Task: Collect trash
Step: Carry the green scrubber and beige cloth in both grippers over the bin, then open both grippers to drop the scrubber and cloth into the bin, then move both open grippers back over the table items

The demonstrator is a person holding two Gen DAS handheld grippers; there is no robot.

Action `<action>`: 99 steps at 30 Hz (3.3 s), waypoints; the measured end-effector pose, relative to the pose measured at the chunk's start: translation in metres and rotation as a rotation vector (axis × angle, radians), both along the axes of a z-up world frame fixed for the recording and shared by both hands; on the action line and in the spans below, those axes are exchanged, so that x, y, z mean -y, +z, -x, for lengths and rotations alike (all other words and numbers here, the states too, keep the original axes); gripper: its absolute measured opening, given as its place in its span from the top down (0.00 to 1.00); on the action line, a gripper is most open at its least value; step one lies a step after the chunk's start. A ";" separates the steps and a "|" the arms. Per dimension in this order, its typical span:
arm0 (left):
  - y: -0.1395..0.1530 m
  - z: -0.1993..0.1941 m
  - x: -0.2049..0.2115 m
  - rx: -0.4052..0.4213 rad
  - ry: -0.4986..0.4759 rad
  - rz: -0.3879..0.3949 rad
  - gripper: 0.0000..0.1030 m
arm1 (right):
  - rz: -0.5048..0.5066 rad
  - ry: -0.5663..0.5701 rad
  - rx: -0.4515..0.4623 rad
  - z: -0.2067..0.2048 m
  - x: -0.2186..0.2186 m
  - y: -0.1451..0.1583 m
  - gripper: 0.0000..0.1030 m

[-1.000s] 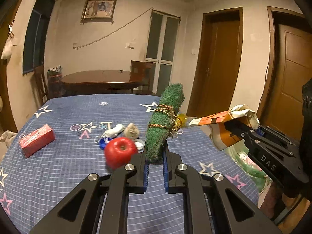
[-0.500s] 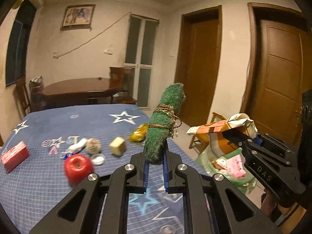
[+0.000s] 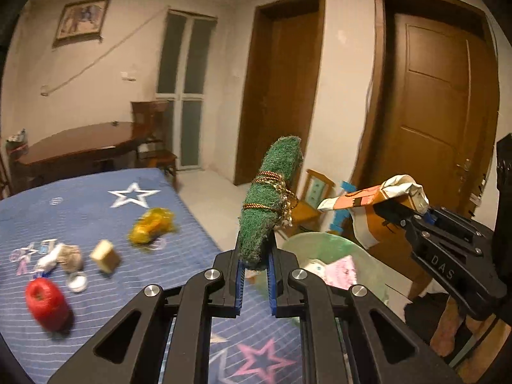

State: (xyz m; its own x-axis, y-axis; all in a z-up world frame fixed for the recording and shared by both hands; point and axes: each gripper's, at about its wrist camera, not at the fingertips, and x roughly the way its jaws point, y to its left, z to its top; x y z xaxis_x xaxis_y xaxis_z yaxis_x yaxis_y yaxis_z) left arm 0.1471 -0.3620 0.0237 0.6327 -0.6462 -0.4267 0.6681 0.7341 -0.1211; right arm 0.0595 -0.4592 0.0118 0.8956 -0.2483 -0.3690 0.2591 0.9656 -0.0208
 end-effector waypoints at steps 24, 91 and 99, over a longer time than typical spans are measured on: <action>-0.133 -0.077 0.173 -0.322 -0.163 -0.193 0.87 | -0.164 -0.071 -0.357 -0.031 0.119 -0.096 0.90; -0.056 -0.190 -0.309 -0.226 0.349 -0.250 0.27 | -0.228 0.345 -0.306 -0.067 -0.062 -0.083 0.29; -0.120 -0.237 -0.355 -0.395 0.267 -0.379 0.37 | -0.215 0.414 -0.347 -0.099 -0.104 -0.094 0.29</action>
State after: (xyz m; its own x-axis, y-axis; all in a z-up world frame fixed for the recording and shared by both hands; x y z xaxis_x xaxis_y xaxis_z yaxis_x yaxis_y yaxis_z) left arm 0.3844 -0.0067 -0.0964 0.4989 -0.2444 -0.8315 0.4127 0.9107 -0.0201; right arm 0.1587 -0.3556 -0.0823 0.7196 0.2102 -0.6618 -0.1280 0.9769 0.1711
